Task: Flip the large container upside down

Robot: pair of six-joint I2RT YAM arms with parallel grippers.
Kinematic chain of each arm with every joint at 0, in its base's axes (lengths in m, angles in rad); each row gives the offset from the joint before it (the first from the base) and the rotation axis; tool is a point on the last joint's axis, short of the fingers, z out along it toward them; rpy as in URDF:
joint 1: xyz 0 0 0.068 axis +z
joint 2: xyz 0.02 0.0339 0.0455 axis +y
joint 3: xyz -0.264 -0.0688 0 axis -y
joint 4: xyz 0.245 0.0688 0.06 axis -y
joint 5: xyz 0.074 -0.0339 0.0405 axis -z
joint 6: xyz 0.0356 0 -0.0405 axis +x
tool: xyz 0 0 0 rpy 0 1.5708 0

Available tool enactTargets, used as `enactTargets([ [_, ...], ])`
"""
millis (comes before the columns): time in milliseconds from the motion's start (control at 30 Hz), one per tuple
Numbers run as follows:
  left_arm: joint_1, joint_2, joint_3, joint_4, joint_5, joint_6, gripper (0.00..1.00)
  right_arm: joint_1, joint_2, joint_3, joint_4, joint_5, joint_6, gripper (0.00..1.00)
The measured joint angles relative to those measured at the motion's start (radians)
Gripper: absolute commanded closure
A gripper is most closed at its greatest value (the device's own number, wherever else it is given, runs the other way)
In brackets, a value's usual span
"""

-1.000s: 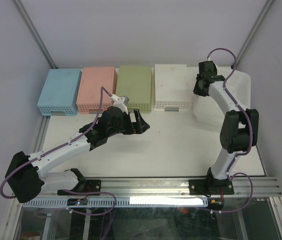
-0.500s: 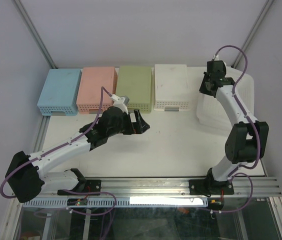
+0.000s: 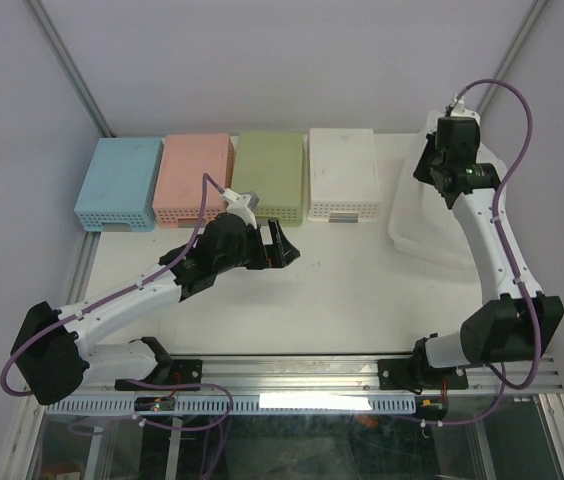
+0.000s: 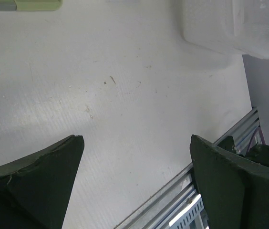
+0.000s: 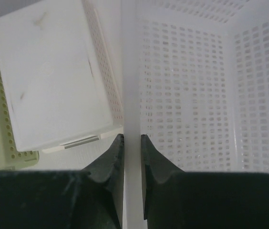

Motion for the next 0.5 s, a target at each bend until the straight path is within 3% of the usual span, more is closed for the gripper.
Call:
enactTargets([
  [500,0.0,0.0,0.0,0.011,0.003,0.0,0.01,-0.002,-0.237,0.09,-0.054,0.006,-0.001,1.0],
])
